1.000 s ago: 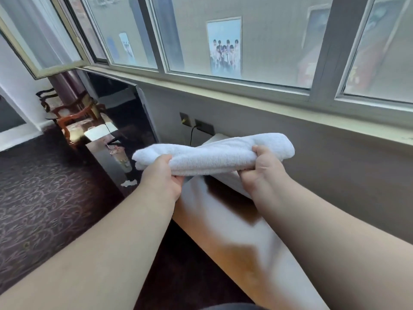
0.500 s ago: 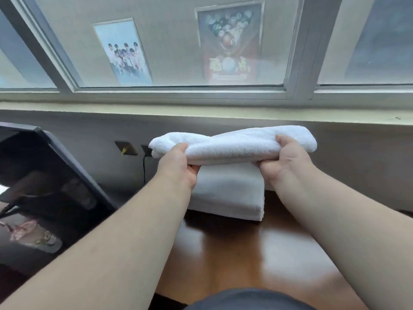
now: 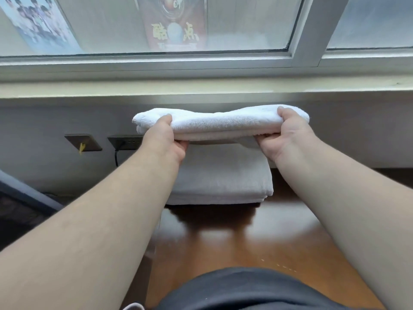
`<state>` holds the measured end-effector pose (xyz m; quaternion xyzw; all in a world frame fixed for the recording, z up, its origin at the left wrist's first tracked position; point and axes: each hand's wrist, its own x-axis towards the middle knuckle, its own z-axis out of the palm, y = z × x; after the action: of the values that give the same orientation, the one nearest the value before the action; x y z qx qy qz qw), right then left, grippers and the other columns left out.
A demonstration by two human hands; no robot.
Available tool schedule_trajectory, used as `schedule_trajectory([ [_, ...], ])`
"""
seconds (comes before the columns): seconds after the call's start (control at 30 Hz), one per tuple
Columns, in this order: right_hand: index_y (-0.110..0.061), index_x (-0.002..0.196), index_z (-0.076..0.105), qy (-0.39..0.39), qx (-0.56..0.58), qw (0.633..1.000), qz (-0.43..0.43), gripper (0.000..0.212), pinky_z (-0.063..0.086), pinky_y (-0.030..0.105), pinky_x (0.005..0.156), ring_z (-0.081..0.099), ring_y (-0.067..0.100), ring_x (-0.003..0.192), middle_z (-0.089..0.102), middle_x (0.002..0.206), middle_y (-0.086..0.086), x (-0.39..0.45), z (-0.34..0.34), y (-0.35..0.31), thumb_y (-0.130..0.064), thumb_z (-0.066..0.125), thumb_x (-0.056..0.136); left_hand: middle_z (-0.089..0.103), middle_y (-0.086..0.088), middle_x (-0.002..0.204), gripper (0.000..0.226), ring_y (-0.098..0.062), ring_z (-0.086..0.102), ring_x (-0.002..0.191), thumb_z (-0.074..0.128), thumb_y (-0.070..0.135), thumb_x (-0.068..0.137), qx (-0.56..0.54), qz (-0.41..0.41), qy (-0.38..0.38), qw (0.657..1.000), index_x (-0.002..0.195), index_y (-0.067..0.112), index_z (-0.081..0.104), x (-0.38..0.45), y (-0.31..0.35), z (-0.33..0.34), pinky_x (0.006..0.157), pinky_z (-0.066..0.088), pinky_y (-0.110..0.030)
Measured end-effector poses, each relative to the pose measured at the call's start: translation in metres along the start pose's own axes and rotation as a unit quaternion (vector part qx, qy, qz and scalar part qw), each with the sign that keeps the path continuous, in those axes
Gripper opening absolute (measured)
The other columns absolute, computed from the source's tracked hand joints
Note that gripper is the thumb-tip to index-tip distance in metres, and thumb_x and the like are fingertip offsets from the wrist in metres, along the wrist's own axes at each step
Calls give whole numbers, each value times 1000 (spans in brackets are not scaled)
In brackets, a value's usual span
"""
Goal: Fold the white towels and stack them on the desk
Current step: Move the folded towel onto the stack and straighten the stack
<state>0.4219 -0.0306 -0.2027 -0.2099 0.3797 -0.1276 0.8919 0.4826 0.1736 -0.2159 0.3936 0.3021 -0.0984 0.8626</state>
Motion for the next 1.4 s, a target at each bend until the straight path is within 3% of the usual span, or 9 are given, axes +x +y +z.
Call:
schedule_trajectory([
  [0.13,-9,106,62,-23,9,999,-42,34,59,53,60,72,39,62,74,77,19,15,7,7,-21,81,81,74,-10,96,27,-28,73,82,70,24,87,7,21,-44,999,109,13,59,16,11,0,66,61,-45],
  [0.27,-11,116,61,-49,11,997,-58,39,60,51,79,75,36,82,76,93,16,38,-7,17,-27,75,83,76,-9,94,29,-26,74,83,63,25,88,8,27,-88,996,115,14,61,36,9,-13,67,59,-39],
  [0.43,-10,118,62,15,-45,999,-9,33,60,50,78,75,33,86,76,97,13,67,-65,50,-19,67,87,75,-10,99,32,-29,73,90,64,19,88,45,-64,-4,997,119,13,61,66,-31,-72,75,59,-47],
  [0.67,-9,117,62,32,-128,991,2,28,60,46,72,75,27,89,76,104,11,82,-120,57,-10,57,90,77,-6,86,24,-22,75,77,65,13,83,96,-49,66,992,106,14,63,81,-47,-111,54,58,-39],
  [0.83,-14,118,63,0,-193,981,13,37,60,50,74,74,31,92,76,104,10,88,-125,32,-36,69,89,77,-2,91,34,-22,75,80,71,45,82,159,-19,57,985,107,21,67,88,-32,-111,65,61,-44],
  [1.03,-17,111,65,-27,-376,925,48,34,60,36,64,74,21,78,76,94,4,103,-118,0,-42,71,88,77,-2,92,53,-21,74,80,73,62,76,409,-29,8,912,104,17,70,107,0,-96,71,57,-35],
  [1.2,-11,107,62,-21,-490,865,107,20,57,35,70,66,23,72,68,81,6,111,-111,-8,-23,66,91,73,-6,92,43,-26,67,76,76,48,80,519,-62,19,853,104,13,69,121,5,-91,84,57,-40],
  [1.3,-8,111,60,-41,-552,819,149,25,52,43,86,63,28,87,66,96,13,116,-104,-15,-20,62,90,73,-10,92,33,-28,68,75,71,29,88,540,-54,3,840,113,7,66,127,2,-95,84,54,-45],
  [1.4,-11,117,65,-54,-514,848,116,36,55,37,80,73,23,89,75,104,5,126,-88,-19,-38,62,94,75,-10,98,35,-28,71,85,69,32,89,527,-51,-14,848,118,11,66,131,4,-91,86,55,-44],
])
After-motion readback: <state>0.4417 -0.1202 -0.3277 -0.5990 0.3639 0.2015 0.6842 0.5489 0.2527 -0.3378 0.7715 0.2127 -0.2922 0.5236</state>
